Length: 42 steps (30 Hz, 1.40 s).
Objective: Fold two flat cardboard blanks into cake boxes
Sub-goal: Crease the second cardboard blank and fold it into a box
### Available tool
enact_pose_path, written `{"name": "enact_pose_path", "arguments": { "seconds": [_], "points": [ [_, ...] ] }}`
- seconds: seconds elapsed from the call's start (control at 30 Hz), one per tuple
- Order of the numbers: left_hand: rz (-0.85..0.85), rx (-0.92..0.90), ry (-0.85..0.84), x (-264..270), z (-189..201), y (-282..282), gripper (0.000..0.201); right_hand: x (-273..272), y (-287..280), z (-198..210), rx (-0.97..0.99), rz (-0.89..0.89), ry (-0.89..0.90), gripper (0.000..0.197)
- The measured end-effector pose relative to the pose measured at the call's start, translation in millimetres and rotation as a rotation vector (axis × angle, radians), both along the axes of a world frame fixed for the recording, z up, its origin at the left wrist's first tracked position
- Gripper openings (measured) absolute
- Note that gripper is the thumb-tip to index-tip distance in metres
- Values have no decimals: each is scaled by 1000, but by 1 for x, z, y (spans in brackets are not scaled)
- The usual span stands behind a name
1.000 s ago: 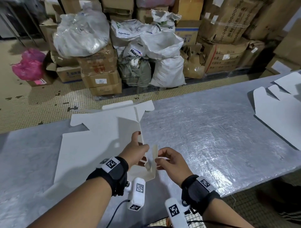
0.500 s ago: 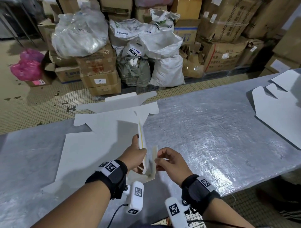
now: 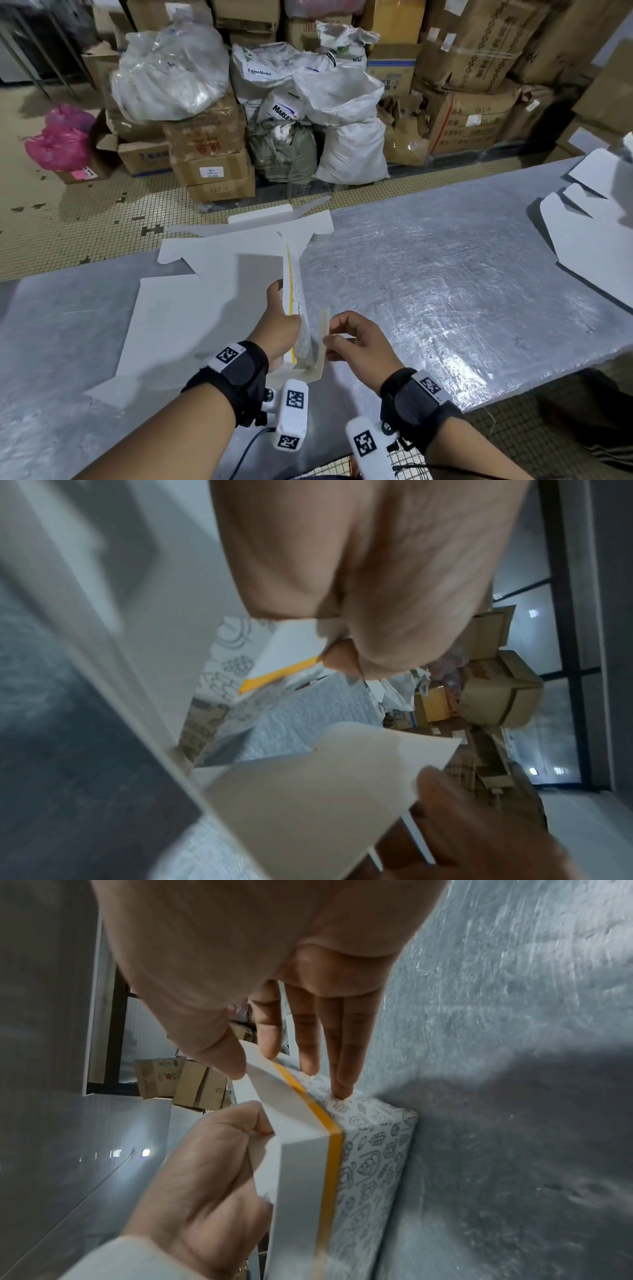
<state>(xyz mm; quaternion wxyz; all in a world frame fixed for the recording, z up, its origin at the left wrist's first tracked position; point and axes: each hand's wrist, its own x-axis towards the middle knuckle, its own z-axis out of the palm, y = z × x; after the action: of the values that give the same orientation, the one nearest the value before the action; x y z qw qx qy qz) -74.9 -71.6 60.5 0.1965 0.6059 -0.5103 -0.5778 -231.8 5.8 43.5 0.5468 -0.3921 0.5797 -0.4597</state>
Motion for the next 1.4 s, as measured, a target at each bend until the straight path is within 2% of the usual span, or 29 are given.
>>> {"name": "enact_pose_path", "arguments": {
  "seconds": [0.13, 0.2, 0.27, 0.43, 0.63, 1.0, 1.2, 1.4],
  "points": [
    [137, 78, 39, -2, 0, -9, 58, 0, 3, 2, 4, 11, -5, 9],
    [135, 97, 6, -4, 2, -15, 48, -1, 4, 2, 7, 15, -4, 10],
    [88, 91, -50, -5, 4, -19, 47, -1, 5, 2, 8, 18, 1, 10],
    [39, 13, -162, -5, 5, -29, 71, -2, 7, 2, -1, 19, 23, 10],
    [138, 30, -31, -12, 3, -28, 66, -3, 8, 3, 2, 12, 32, 11],
    [106, 239, 354, 11, 3, -7, 50, -1, 6, 6, 9, -2, 44, 11],
    [74, 286, 325, 16, 3, 5, 31, 3, 3, 8, -3, 18, 55, 12],
    [41, 257, 283, 19, 2, 8, 27, 7, -5, 12, 1, 63, 93, 15]
  ]
}}
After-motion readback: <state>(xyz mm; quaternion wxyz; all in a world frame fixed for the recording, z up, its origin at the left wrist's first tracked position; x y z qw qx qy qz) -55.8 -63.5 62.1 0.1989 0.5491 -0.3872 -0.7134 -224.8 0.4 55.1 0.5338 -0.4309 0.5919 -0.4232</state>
